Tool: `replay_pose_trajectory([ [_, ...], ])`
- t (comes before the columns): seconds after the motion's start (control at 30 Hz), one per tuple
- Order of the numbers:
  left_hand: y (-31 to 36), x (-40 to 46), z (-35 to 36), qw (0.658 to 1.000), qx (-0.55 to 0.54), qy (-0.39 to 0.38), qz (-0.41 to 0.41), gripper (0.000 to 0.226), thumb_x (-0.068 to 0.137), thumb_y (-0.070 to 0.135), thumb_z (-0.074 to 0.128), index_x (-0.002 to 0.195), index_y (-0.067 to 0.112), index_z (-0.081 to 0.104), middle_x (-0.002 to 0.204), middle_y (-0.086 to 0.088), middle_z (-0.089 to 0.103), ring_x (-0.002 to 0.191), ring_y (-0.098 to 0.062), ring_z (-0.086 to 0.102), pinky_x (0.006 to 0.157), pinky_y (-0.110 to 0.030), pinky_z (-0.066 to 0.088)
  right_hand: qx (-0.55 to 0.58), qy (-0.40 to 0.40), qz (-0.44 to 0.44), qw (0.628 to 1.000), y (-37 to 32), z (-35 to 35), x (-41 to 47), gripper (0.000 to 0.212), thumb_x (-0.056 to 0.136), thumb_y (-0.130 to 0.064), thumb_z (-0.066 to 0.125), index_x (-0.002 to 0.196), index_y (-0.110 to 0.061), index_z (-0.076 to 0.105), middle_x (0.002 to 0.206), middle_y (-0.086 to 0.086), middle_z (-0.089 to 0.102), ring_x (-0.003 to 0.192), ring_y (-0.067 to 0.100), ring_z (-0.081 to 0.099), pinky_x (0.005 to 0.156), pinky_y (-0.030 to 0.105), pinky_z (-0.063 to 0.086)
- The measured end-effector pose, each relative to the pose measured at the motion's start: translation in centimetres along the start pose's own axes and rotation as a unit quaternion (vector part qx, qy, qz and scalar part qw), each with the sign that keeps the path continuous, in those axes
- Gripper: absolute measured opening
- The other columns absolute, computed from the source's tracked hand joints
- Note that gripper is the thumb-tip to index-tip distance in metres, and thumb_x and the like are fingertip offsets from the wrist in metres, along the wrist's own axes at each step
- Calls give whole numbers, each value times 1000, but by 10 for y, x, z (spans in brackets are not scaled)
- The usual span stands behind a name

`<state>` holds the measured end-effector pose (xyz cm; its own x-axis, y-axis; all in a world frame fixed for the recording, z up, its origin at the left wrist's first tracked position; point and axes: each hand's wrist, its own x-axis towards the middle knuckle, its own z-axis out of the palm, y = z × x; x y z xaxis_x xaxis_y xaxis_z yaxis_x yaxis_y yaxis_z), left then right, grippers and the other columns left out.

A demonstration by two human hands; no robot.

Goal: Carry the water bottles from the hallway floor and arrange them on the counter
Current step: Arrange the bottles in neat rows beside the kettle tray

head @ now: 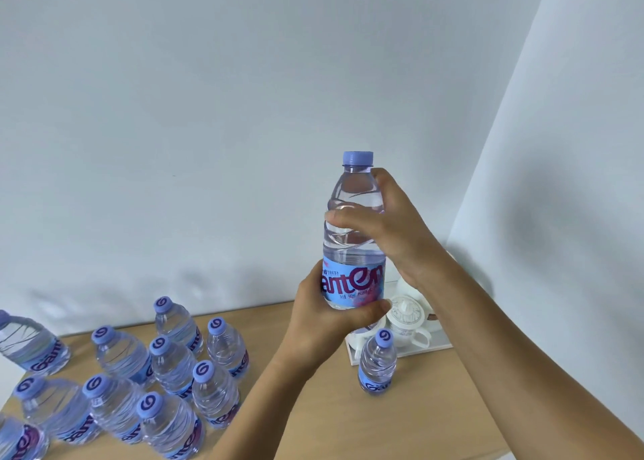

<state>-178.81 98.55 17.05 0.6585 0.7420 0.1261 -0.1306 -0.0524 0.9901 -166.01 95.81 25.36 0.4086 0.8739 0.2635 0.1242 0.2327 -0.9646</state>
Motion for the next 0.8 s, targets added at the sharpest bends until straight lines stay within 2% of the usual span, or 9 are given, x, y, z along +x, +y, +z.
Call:
replay_pose_trajectory([
  [0.1,1,1,9,997,41,66,9,57,55,16,91,104,19,61,90,1,73,79,-17,72,68,-36,61,-14,71,-40,997,3,6,-5,46,68,-23,87,102,-19,57,92,-19,69,76,7,73,66,19,55],
  [0.2,2,-1,13,997,57,49,14,65,49,25,93,106,22,60,93,4,73,81,-13,72,68,-33,61,-6,114,-54,992,3,4,-7,34,66,-16,81,92,-20,59,82,-13,70,67,8,71,60,17,52],
  [0.33,4,1,10,999,30,-29,-4,62,55,20,94,108,22,63,96,2,73,84,-15,71,67,-25,57,27,62,-35,997,-1,-11,-4,28,62,-10,77,85,-19,62,77,-3,69,67,18,70,61,27,55],
  [0.5,5,3,12,995,15,-98,-19,62,58,19,92,112,22,61,102,-1,73,92,-17,71,73,-24,56,53,-8,-12,998,-1,-28,-4,32,57,-20,75,86,-26,65,87,4,71,83,29,71,78,45,57],
  [0.6,1,2,18,997,17,-76,-12,57,57,17,91,107,23,63,97,0,73,86,-16,72,68,-22,56,34,-39,5,999,0,-34,-6,38,61,-21,78,95,-23,61,96,4,73,94,35,71,85,50,56],
  [0.67,-3,1,25,998,14,-54,-6,54,57,16,90,104,21,64,93,0,74,81,-15,72,65,-21,56,11,-38,18,999,0,-37,-6,42,67,-23,80,102,-20,58,101,2,73,93,28,73,80,42,59],
  [0.73,-6,1,32,999,8,-33,-5,50,57,16,89,101,20,66,90,-1,74,79,-16,73,64,-21,56,-30,-11,15,999,-1,-41,-8,49,68,-33,83,106,-20,57,104,-6,73,92,16,73,77,34,59],
  [0.8,-9,3,38,1000,8,-14,-6,48,57,17,89,99,20,66,89,-1,74,78,-16,73,63,-21,55,-67,20,12,997,-1,-48,-11,56,65,-43,84,109,-20,59,111,-9,71,99,14,71,86,39,57],
])
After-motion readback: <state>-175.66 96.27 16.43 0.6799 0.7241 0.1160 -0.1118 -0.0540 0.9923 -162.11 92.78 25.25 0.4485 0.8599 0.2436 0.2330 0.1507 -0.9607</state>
